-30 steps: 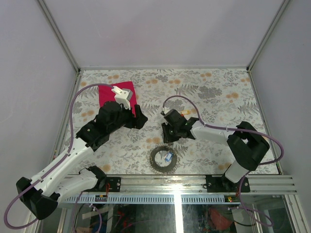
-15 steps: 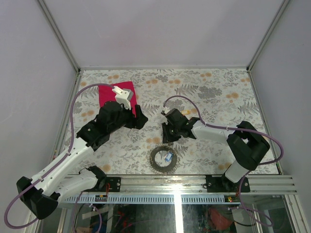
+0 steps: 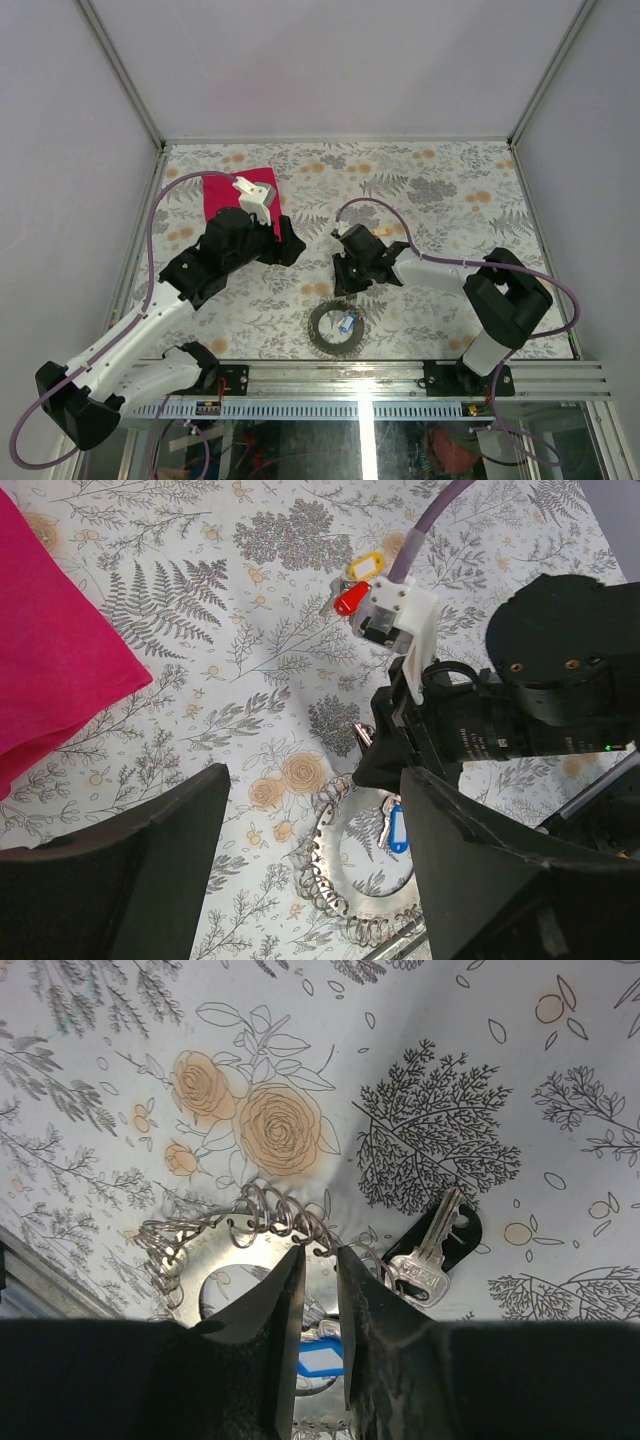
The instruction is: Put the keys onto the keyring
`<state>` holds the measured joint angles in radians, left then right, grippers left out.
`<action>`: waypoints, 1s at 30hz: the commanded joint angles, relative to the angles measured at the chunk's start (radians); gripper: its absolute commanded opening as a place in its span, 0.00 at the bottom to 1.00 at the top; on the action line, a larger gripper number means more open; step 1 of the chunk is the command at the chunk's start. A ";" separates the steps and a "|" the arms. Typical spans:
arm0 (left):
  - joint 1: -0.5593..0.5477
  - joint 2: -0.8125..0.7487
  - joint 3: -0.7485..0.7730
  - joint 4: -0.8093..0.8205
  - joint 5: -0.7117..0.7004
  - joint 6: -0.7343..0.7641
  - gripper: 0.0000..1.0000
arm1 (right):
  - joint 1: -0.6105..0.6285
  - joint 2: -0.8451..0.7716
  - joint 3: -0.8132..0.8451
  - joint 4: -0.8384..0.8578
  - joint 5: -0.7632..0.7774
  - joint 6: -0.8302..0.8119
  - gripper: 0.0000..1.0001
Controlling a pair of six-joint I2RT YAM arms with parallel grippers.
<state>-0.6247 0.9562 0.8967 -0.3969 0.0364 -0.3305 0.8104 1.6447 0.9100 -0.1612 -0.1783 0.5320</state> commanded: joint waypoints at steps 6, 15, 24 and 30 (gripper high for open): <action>0.006 0.002 0.036 0.030 0.011 0.016 0.71 | -0.007 0.060 0.011 0.021 -0.029 -0.008 0.23; 0.006 0.009 0.043 0.029 0.017 0.017 0.71 | -0.007 0.080 0.010 0.038 -0.049 -0.009 0.23; 0.006 0.013 0.044 0.027 0.019 0.019 0.70 | -0.007 0.095 0.003 0.062 -0.060 -0.006 0.22; 0.007 0.006 0.043 0.024 0.012 0.018 0.70 | -0.007 0.077 -0.016 0.117 -0.088 -0.024 0.14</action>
<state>-0.6247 0.9703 0.9039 -0.3965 0.0448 -0.3241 0.8101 1.7161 0.9012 -0.0971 -0.2344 0.5312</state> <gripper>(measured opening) 0.705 0.173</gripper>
